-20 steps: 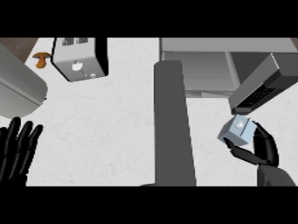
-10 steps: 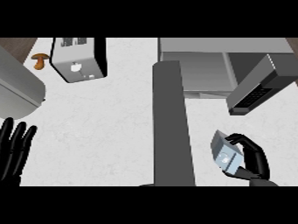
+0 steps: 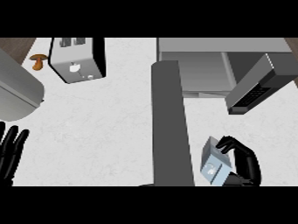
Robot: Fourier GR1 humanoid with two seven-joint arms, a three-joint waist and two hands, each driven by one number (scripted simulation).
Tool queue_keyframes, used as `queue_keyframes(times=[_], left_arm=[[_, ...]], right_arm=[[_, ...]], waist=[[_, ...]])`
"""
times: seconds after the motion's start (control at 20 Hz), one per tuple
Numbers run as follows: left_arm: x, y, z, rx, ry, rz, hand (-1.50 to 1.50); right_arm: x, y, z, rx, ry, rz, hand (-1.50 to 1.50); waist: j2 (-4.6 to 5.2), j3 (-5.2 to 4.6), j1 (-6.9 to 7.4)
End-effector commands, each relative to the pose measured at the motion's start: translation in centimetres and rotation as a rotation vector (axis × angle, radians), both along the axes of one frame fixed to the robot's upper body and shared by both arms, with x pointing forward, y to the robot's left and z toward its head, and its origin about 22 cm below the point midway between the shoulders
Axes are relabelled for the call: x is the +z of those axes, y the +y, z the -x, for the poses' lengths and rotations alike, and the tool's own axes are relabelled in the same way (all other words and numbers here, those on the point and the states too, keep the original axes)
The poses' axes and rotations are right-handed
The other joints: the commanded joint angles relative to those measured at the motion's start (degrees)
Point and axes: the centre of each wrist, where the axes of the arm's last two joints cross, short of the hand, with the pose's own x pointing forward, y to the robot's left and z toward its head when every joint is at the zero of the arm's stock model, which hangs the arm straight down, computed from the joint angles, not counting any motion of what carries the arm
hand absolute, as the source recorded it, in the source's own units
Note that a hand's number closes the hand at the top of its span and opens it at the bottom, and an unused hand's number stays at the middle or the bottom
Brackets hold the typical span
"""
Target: Pick up the milk, place it into the microwave and close the microwave
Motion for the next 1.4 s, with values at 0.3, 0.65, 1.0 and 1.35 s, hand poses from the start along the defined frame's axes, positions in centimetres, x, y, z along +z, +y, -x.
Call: queue_keyframes(times=[0.3, 0.65, 1.0, 1.35], left_arm=[[0.1, 0.8, 0.2, 0.003, 0.017, 0.005, -1.50], [-0.8, 1.2, 0.0, 0.013, 0.020, -0.001, -1.50], [-1.0, 2.1, -1.3, -0.022, 0.008, -0.009, -1.50], [-1.8, 2.8, -1.6, -0.043, 0.009, -0.002, -1.50]], right_arm=[[5.6, 6.4, -4.0, 0.000, -0.071, 0.068, 1.50], [9.1, 7.8, -10.2, -0.095, 0.006, 0.188, 1.50], [13.2, 6.7, -17.9, -0.203, 0.045, 0.328, 1.50], [12.9, 5.3, -20.0, -0.300, 0.085, 0.397, 1.50]], waist=[[0.36, 0.44, 0.36], [0.44, 0.45, 0.54], [0.98, 0.49, 1.80], [1.66, 0.57, 3.47]])
